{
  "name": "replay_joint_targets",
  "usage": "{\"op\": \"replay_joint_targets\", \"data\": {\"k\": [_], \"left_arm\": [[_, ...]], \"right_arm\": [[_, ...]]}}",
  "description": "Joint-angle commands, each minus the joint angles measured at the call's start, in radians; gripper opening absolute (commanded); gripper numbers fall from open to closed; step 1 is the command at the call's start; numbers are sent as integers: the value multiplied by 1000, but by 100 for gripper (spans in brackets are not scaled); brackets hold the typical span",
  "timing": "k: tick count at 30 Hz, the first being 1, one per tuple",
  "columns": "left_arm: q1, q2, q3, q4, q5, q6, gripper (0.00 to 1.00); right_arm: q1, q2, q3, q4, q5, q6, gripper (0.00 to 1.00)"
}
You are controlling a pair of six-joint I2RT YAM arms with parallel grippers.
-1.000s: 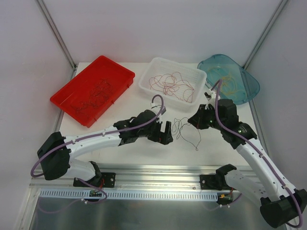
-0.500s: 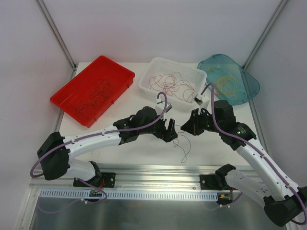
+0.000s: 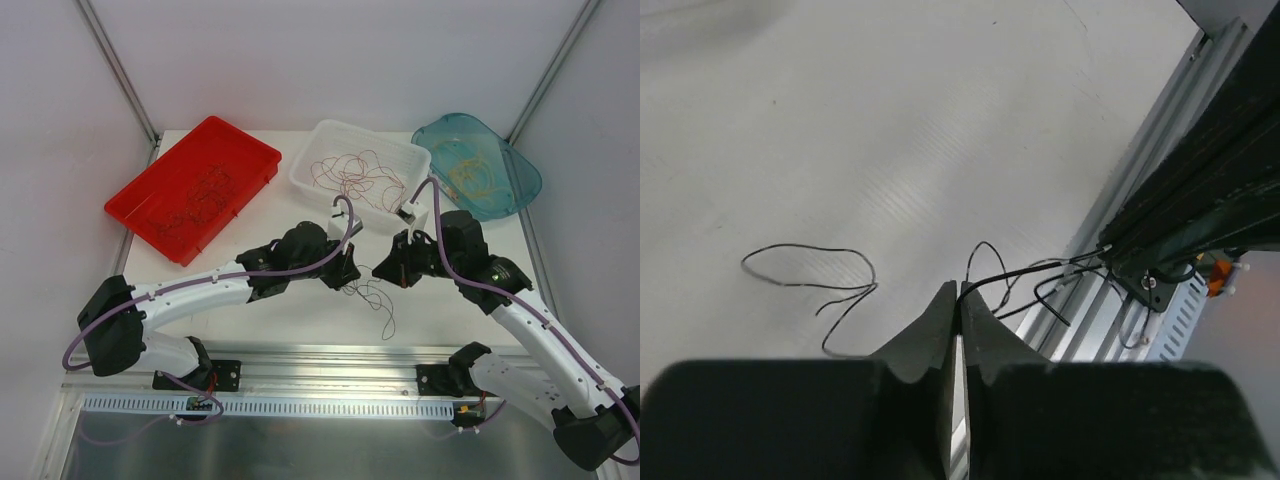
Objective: Untangle the cables
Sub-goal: Place the cable in the bin.
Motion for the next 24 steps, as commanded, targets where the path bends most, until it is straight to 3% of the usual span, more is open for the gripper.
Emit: {"op": "replay_joint_targets", "data": {"k": [1,7,12,17,24], "left_arm": [[-7,-52,16,38,-17,21,0],[5,-94,45,-38,-227,-102,0],[8,-95,123,-225,-450,-295,0],[8,-102,139,-285,-518,-462,0],[8,-89,163,-350,-626,-671,0]], "right_arm": [[6,2,32,2,41,-10,4],[6,-56,13,-9,194,21,48],[6,-126,-33,6,311,61,55],[6,-195,-134,69,354,123,56],[41,-229,-295,286,322,228,57]]}}
